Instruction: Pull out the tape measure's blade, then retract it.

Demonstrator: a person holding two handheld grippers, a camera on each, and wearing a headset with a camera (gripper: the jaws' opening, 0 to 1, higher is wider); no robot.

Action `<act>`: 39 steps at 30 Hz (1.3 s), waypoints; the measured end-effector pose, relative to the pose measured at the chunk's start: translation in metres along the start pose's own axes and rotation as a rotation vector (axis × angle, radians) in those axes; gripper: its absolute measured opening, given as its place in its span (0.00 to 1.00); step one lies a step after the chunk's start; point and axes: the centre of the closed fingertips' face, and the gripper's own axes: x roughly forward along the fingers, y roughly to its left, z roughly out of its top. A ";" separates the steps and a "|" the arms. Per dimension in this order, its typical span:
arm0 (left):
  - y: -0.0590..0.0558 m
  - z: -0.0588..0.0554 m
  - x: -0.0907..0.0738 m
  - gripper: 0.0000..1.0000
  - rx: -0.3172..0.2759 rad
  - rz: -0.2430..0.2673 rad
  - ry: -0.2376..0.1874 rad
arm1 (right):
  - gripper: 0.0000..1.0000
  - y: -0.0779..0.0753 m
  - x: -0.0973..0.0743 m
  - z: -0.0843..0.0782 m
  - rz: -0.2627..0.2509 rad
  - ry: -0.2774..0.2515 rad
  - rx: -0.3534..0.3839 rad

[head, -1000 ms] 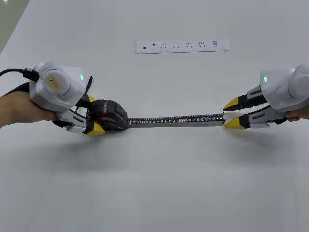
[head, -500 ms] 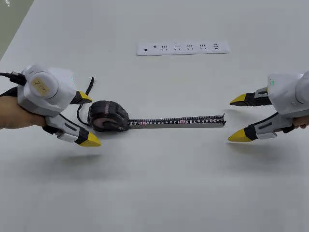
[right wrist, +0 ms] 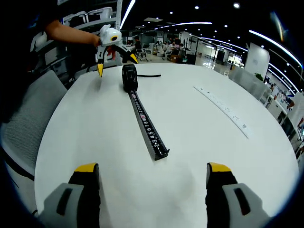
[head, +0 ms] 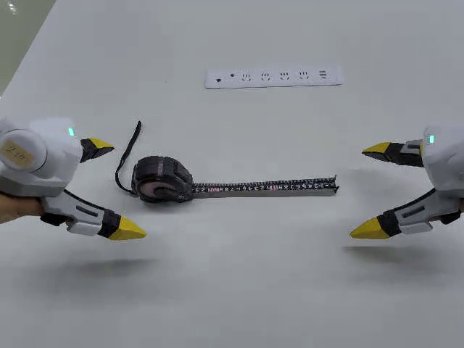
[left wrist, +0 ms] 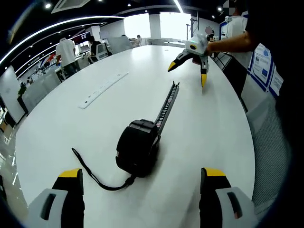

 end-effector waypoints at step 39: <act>-0.058 -0.003 -0.026 1.00 -0.279 0.199 -0.221 | 0.98 0.054 -0.022 0.016 -0.206 -0.138 0.201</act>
